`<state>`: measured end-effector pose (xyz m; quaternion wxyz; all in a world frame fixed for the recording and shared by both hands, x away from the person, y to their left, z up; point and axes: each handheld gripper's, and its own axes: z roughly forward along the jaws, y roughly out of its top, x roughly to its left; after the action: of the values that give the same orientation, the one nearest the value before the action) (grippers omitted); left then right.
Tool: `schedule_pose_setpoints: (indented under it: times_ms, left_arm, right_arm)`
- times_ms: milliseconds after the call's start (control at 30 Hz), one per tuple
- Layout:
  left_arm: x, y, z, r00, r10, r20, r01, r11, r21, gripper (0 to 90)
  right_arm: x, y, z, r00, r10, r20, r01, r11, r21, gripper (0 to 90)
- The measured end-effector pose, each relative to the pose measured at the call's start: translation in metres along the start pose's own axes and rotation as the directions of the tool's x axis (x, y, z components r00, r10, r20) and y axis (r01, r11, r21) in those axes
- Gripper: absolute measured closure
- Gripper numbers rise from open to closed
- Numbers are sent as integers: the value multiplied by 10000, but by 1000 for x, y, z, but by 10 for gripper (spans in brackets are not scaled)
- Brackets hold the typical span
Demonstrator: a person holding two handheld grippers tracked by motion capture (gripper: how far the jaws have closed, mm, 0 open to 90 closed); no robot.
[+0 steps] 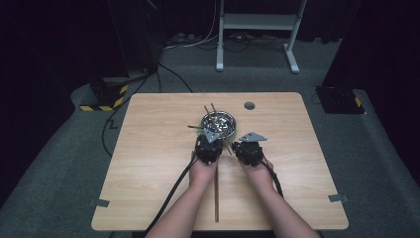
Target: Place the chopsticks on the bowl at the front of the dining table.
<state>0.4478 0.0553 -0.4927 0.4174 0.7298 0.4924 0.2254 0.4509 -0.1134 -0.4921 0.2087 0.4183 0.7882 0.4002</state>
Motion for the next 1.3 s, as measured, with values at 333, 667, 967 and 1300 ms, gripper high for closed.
schedule_pose_setpoints:
  times_ms: [333, 667, 967, 1300]
  left_arm:
    - [0, 1, 0, 10000, 18, 44, -18, 10000, 2, 818]
    - [1, 0, -1, 9999, 112, 18, -112, 9999, 44, 818]
    - [4, 0, -3, 10000, 27, -69, -27, 10000, -3, 818]
    - [12, -1, -7, 9998, 206, -77, -205, 9997, 136, 828]
  right_arm:
    - [9, 1, 1, 9998, -138, -119, 137, 9999, -37, 830]
    - [15, 2, 2, 9995, -178, -267, 178, 9998, 5, 828]
    - [20, 2, 3, 9989, -284, -384, 285, 9996, 27, 826]
    - [31, 4, 5, 9980, -343, -537, 340, 9994, -63, 826]
